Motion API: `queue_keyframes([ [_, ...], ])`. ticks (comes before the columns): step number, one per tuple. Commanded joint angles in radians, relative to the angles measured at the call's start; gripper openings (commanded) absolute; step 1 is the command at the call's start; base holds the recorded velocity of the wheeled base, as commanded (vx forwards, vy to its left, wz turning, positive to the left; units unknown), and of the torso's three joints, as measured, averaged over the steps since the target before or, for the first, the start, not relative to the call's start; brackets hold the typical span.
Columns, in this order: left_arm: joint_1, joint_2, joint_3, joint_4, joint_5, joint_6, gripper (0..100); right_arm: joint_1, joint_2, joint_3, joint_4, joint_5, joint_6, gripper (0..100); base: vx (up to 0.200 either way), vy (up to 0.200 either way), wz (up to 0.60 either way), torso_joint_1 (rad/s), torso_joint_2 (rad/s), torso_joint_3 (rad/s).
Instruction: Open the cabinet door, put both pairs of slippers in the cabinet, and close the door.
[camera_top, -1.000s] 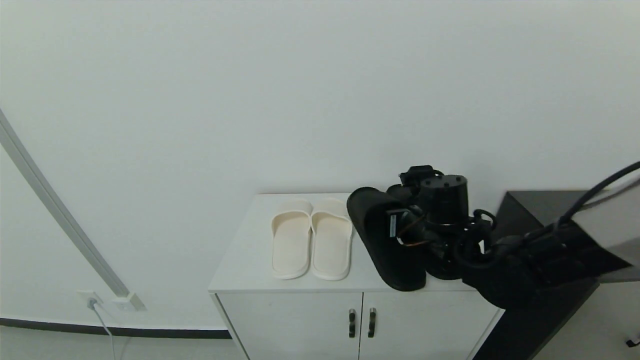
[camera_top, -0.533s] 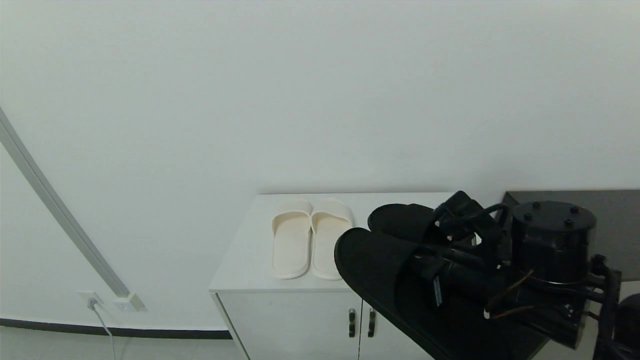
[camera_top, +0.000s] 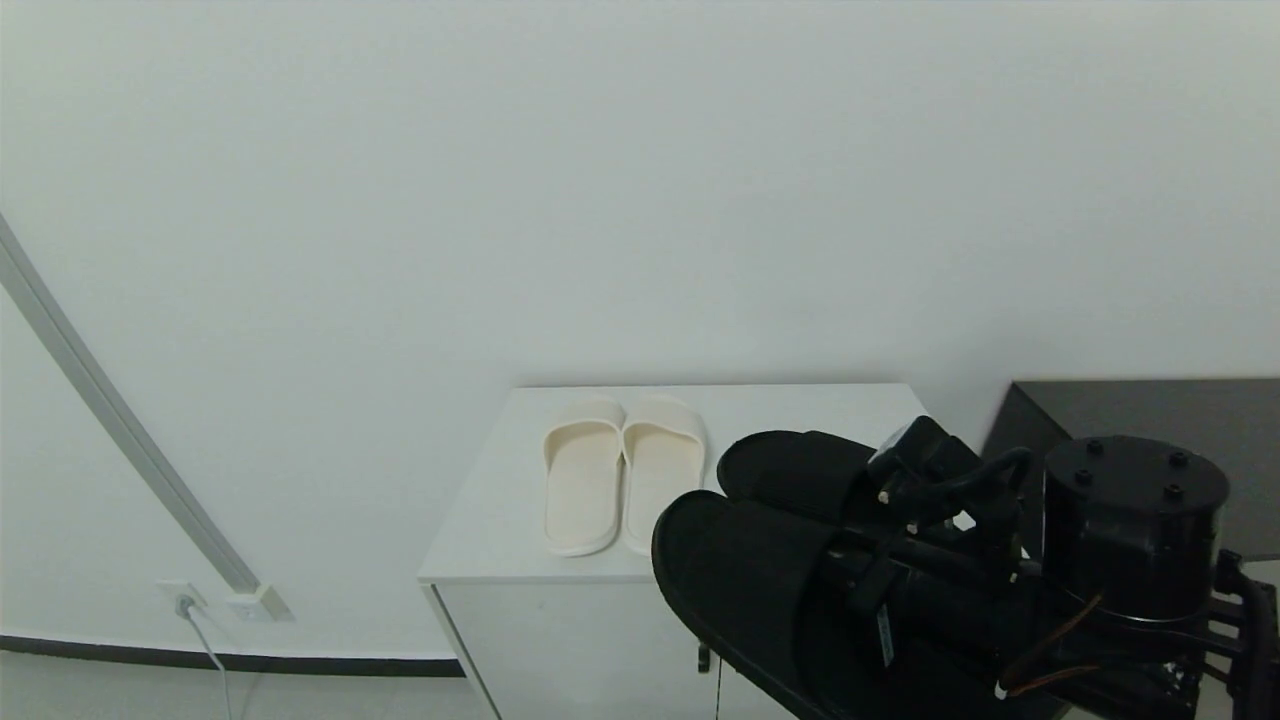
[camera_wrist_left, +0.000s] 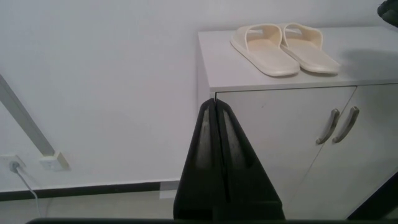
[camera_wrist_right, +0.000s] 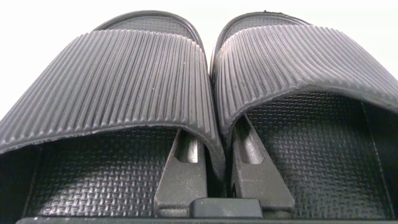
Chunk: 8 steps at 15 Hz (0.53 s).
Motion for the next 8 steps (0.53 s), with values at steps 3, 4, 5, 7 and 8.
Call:
queue_keyframes([
  [3, -0.001, 0.0, 0.0, 0.0, 0.0, 0.0, 0, 0.0, 0.012, 0.006, 0.0, -0.003, 0.001, 0, -0.2, 0.0, 0.0, 0.007, 0.01, 0.004],
  [4, -0.001, 0.0, 0.0, 0.0, 0.0, 0.0, 0, 0.0, 0.019, 0.006, -0.003, -0.003, 0.004, 0, -0.2, 0.0, 0.0, -0.012, 0.0, 0.012],
  [5, -0.001, 0.0, 0.0, 0.0, 0.0, 0.0, 0, 0.0, 0.022, 0.008, -0.004, -0.003, 0.004, 0, -0.2, 0.0, 0.0, -0.007, 0.0, 0.002],
  [7, -0.001, 0.0, 0.0, 0.0, 0.0, 0.0, 0, 0.0, 0.022, 0.008, -0.004, -0.003, 0.004, 0, 0.0, 0.0, 0.0, 0.0, 0.0, 0.0],
  [8, 0.001, 0.0, 0.0, 0.0, 0.0, 0.0, 0, -0.001, 0.022, 0.009, -0.004, -0.004, 0.004, 0, 0.0, 0.0, 0.0, 0.0, 0.0, 0.0],
])
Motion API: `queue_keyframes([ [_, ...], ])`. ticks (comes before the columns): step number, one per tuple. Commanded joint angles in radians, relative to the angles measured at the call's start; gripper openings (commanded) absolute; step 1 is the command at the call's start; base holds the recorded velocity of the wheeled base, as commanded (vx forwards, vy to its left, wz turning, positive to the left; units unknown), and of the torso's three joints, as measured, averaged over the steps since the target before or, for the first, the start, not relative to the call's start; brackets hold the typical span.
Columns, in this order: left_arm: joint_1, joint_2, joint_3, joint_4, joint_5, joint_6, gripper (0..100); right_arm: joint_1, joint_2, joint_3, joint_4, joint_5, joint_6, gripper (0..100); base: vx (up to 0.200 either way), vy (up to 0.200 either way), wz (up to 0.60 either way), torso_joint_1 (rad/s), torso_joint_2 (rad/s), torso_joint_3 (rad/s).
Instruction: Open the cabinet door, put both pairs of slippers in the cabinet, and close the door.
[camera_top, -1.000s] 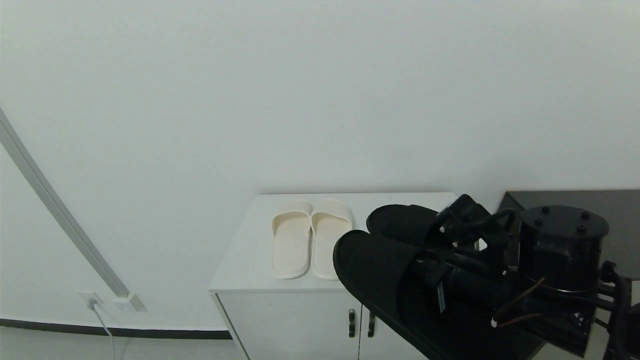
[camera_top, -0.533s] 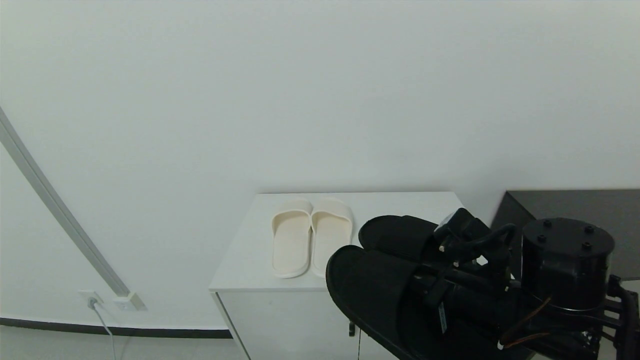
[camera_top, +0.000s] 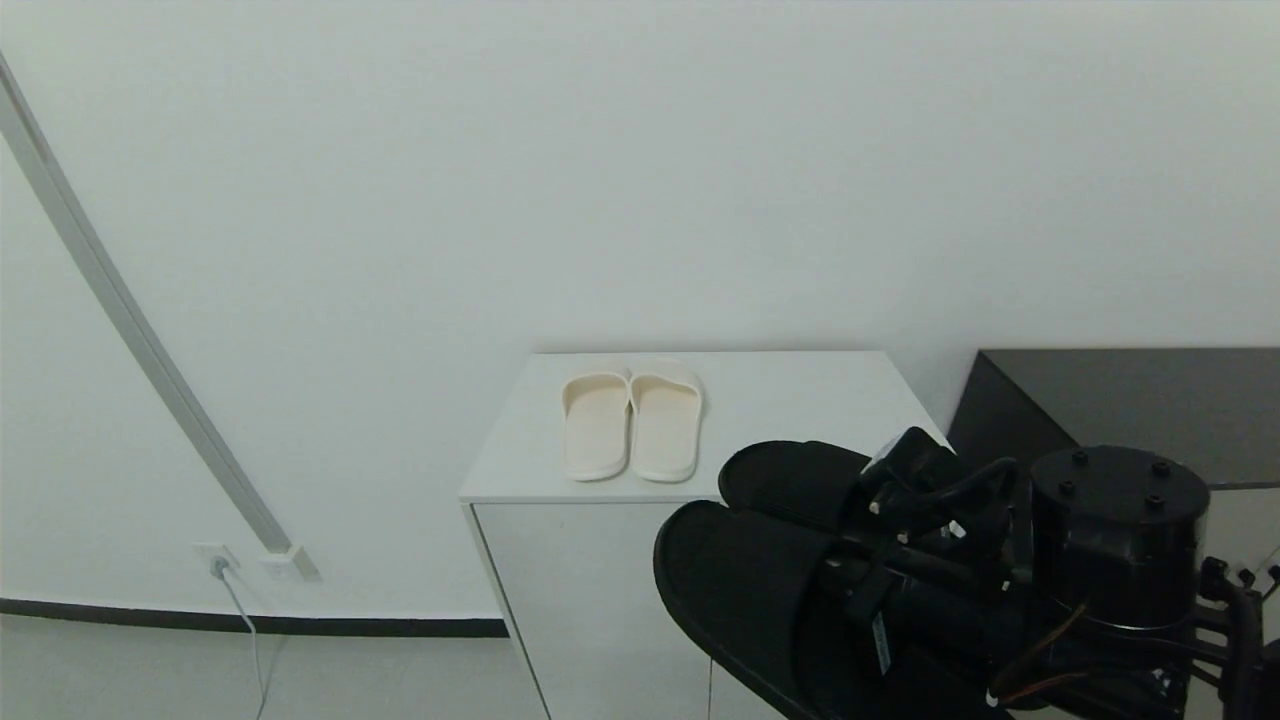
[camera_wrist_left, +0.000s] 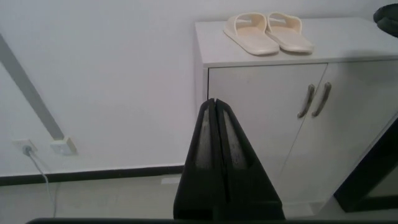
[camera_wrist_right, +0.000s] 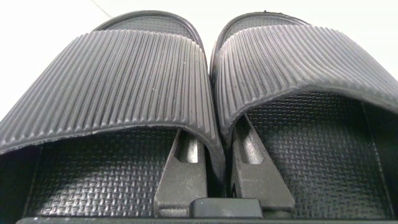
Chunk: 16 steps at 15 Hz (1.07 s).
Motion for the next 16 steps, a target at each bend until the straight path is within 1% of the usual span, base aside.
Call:
queue_keyframes([
  [1, -0.001, 0.0, 0.0, 0.0, 0.0, 0.0, 0, -0.001, 0.005, 0.0, 0.0, 0.0, 0.0, 0, 0.0, 0.0, 0.0, 0.0, 0.0, 0.0],
  [11, -0.001, 0.0, 0.0, 0.002, 0.0, -0.002, 0, 0.001, 0.008, 0.022, 0.0, 0.015, 0.0, 0, 0.0, 0.0, 0.0, 0.0, 0.0, 0.0],
  [12, -0.001, 0.002, 0.0, 0.002, 0.0, -0.002, 100, 0.001, 0.009, 0.025, 0.0, 0.015, -0.002, 0, 0.0, 0.0, 0.0, 0.0, 0.0, 0.0],
  [14, 0.001, 0.0, 0.0, 0.002, 0.0, 0.0, 100, 0.001, 0.008, 0.031, 0.0, 0.014, -0.003, 0, 0.0, 0.0, 0.0, 0.0, 0.0, 0.0],
  [16, -0.001, 0.0, 0.0, 0.0, 0.0, 0.0, 100, 0.001, 0.002, 0.037, -0.001, 0.014, -0.003, 0, 0.0, 0.0, 0.0, -0.122, 0.29, 0.149],
])
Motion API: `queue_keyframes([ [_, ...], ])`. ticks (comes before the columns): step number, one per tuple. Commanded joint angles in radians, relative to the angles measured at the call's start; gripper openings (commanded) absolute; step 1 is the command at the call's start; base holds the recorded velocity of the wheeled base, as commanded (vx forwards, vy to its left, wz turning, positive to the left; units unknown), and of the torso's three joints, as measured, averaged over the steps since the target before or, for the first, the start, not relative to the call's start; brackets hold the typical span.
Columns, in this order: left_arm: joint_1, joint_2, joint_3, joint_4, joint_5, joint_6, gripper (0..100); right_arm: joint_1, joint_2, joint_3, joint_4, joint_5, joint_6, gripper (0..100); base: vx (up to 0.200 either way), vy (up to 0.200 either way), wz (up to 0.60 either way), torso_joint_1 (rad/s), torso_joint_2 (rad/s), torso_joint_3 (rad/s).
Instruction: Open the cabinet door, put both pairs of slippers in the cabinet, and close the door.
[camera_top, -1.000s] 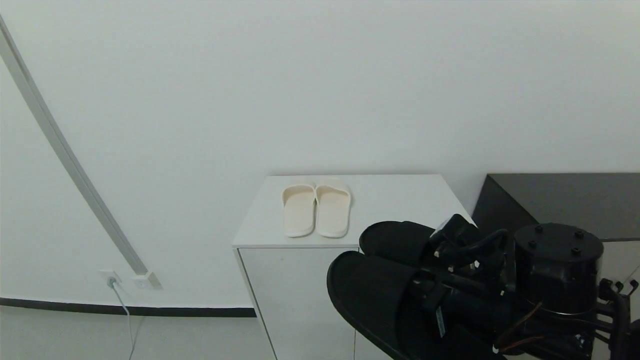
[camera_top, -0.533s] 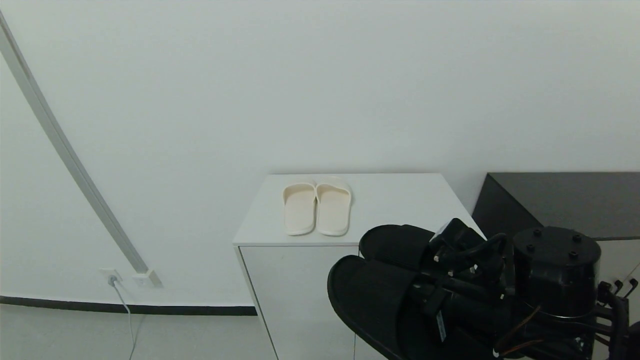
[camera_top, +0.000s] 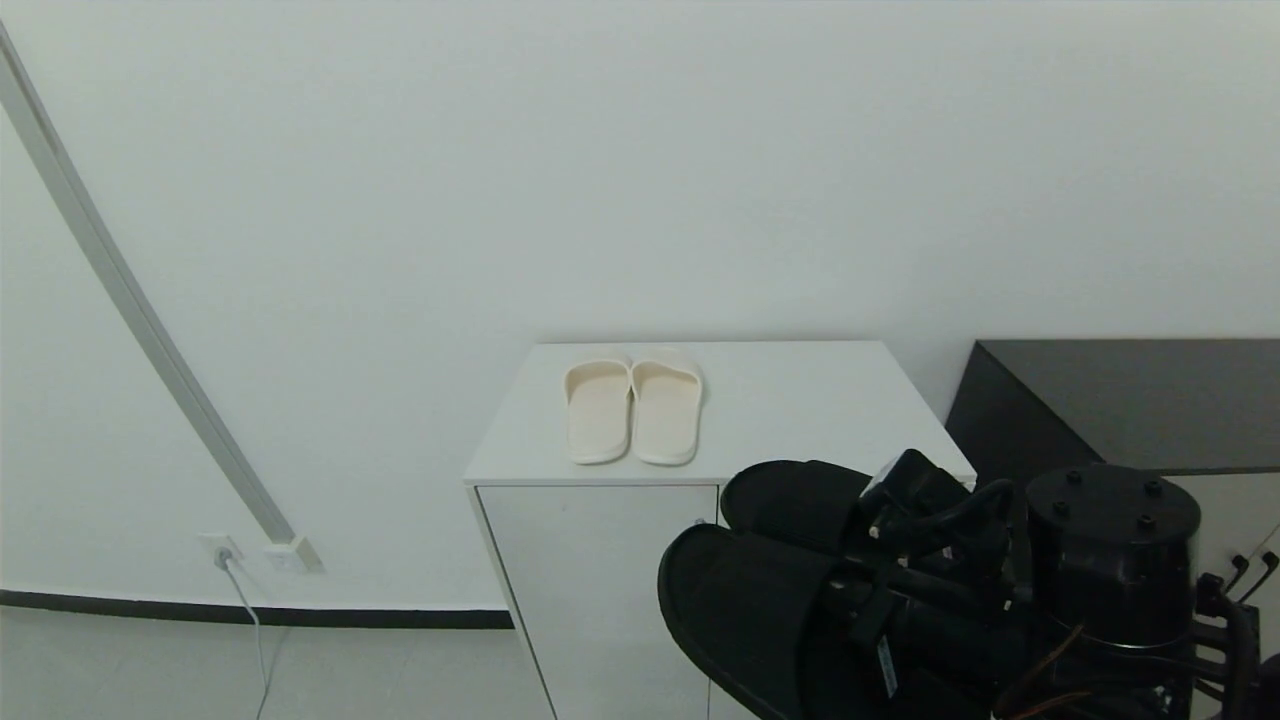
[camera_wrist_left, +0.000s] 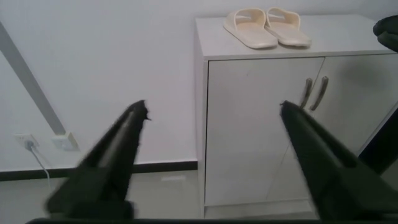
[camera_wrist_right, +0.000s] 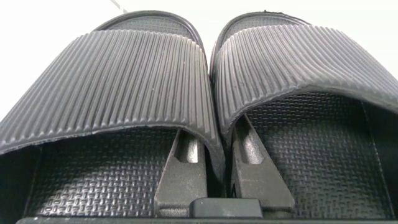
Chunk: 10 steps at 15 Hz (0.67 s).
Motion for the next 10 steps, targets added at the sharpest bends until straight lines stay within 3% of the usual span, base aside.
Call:
queue_keyframes([
  [1, -0.001, 0.0, 0.0, 0.0, 0.0, 0.0, 100, 0.0, -0.003, 0.004, -0.001, 0.001, -0.001, 0, 0.0, 0.0, 0.0, -0.159, 0.34, 0.188],
  [10, -0.001, 0.002, 0.0, 0.001, 0.0, -0.001, 100, 0.0, -0.003, 0.013, -0.001, 0.001, -0.002, 0, 0.0, 0.0, 0.0, -0.179, 0.41, 0.23],
])
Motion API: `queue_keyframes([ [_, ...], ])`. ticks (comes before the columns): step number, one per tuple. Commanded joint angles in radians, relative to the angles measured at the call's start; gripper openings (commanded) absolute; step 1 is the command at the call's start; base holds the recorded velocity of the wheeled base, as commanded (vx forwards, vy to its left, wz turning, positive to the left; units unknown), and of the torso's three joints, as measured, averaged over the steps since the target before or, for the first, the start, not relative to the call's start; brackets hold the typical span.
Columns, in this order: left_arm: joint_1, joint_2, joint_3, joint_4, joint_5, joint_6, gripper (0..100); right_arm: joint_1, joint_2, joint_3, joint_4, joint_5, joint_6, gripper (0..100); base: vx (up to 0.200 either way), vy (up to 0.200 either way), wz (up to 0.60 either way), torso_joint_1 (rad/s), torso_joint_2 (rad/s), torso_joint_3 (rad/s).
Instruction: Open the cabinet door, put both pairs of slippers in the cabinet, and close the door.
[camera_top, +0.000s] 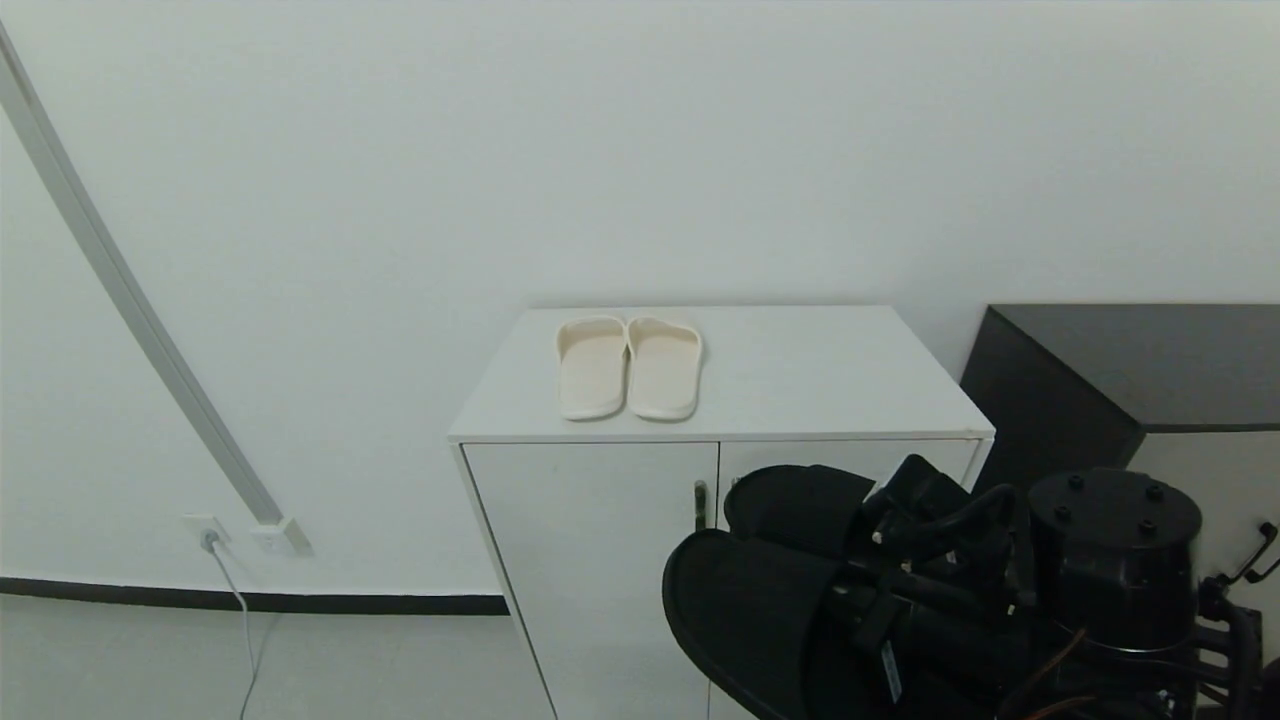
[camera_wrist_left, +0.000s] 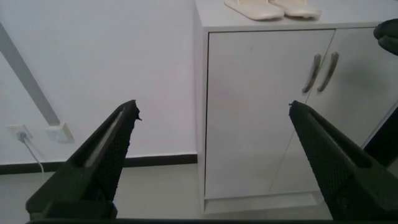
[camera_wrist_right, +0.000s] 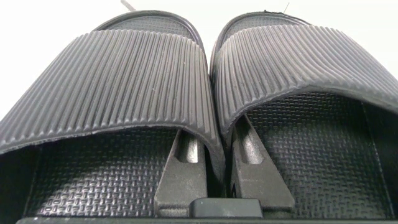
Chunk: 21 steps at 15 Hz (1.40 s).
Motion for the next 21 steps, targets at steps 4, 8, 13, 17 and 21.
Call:
queue_keyframes([
  [4, 0.001, 0.0, 0.0, 0.0, 0.0, -0.001, 100, 0.002, -0.001, 0.004, 0.0, 0.0, -0.001, 0, 0.0, 0.0, 0.0, -0.222, 0.55, 0.318],
  [8, 0.001, 0.0, 0.0, 0.0, 0.0, -0.001, 100, 0.002, 0.0, 0.008, 0.0, 0.001, -0.001, 0, 0.0, 0.0, 0.0, -0.207, 0.53, 0.321],
  [13, 0.0, 0.002, 0.0, 0.0, 0.001, -0.001, 100, 0.002, 0.002, 0.01, 0.0, 0.001, -0.001, 0, 0.0, 0.0, 0.0, -0.185, 0.5, 0.322],
  [17, 0.0, 0.0, 0.0, 0.0, 0.001, -0.003, 100, 0.002, 0.003, 0.011, 0.0, 0.001, -0.001, 0, 0.0, 0.0, 0.0, -0.151, 0.48, 0.336],
  [21, 0.001, 0.0, 0.0, 0.0, 0.001, -0.001, 100, 0.002, 0.005, 0.016, 0.0, 0.001, -0.001, 0, 0.0, 0.0, 0.0, -0.116, 0.46, 0.348],
])
